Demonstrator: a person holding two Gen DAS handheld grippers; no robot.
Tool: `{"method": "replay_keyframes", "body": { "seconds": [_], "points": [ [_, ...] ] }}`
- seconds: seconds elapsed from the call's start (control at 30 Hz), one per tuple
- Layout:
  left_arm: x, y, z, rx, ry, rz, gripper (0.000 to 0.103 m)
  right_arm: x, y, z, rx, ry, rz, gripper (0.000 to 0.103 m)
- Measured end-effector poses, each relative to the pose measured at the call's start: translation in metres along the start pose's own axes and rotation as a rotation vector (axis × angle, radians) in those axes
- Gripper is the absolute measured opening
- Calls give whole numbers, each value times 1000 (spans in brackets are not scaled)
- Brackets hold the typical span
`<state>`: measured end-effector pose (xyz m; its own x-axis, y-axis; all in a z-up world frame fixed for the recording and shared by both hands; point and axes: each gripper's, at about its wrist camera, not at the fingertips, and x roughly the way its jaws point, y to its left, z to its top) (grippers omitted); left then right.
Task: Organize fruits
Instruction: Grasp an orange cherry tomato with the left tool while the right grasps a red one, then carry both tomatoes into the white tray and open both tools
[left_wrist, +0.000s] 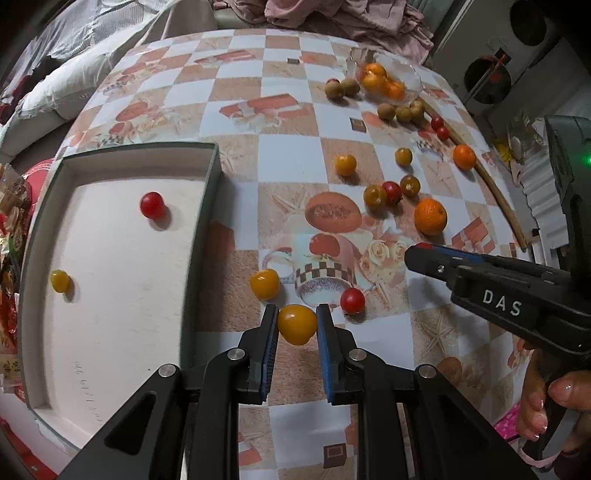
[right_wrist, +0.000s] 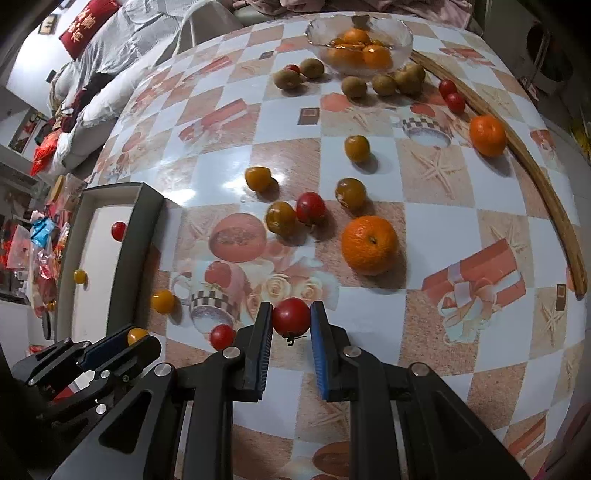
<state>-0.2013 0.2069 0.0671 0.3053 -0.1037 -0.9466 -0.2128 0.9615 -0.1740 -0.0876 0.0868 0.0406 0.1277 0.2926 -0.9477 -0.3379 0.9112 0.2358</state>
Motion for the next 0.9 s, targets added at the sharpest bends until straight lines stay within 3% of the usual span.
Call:
{"method": "replay_keyframes", "body": {
  "seconds": [0.3, 0.9],
  "points": [
    [-19, 28, 1, -60, -48, 13, 22, -1, 38, 8, -67, -7, 18, 22],
    [-42, 120, -20, -240, -99, 95, 22, 14, 139, 27, -252, 8, 76, 22]
  ]
}}
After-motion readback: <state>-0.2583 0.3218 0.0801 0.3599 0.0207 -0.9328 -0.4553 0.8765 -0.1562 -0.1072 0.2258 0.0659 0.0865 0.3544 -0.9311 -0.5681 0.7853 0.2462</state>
